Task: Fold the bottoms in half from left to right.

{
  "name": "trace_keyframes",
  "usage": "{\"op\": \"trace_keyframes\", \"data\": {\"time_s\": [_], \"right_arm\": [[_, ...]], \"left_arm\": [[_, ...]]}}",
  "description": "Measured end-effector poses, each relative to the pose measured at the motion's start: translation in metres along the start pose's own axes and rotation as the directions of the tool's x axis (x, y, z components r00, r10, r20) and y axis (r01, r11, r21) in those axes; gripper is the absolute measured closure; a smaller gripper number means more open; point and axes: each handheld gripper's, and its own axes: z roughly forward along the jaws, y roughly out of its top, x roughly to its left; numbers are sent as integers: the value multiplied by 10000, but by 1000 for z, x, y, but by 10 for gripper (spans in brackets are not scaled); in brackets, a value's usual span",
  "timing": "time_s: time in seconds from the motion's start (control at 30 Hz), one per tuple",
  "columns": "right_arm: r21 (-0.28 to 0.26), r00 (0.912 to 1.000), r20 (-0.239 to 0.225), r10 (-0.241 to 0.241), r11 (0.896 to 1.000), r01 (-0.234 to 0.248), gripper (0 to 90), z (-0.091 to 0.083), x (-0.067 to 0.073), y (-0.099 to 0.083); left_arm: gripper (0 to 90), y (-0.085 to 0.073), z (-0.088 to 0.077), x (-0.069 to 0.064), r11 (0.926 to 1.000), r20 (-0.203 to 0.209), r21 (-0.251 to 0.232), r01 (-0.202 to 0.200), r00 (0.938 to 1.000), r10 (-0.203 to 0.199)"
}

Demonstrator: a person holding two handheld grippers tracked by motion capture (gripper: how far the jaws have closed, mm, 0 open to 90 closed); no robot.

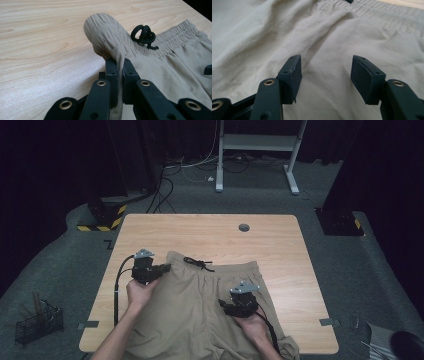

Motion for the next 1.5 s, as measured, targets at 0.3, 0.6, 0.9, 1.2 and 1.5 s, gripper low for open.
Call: {"op": "trace_keyframes", "data": {"time_s": [0.3,0.6,0.9,1.2,1.5], "right_arm": [[223,9996,68,-270,9994,268,410,23,10,10],[116,9960,673,-579,9983,572,413,44,17,25],[62,9936,1039,-437,9990,433,412,69,19,47],[-110,9970,770,-92,9999,101,418,55,12,51],[383,9956,293,-892,9954,881,411,21,4,29]], "left_arm": [[868,14,1,6,9998,102,-29,205,9997,-205],[870,28,-1,17,9982,-32,-223,563,9984,-564],[870,62,4,16,9984,-237,-396,409,9988,-419],[869,64,1,1,9988,-136,-488,2,9999,-8],[869,66,5,3,9987,-190,-484,143,9997,-152]]}}
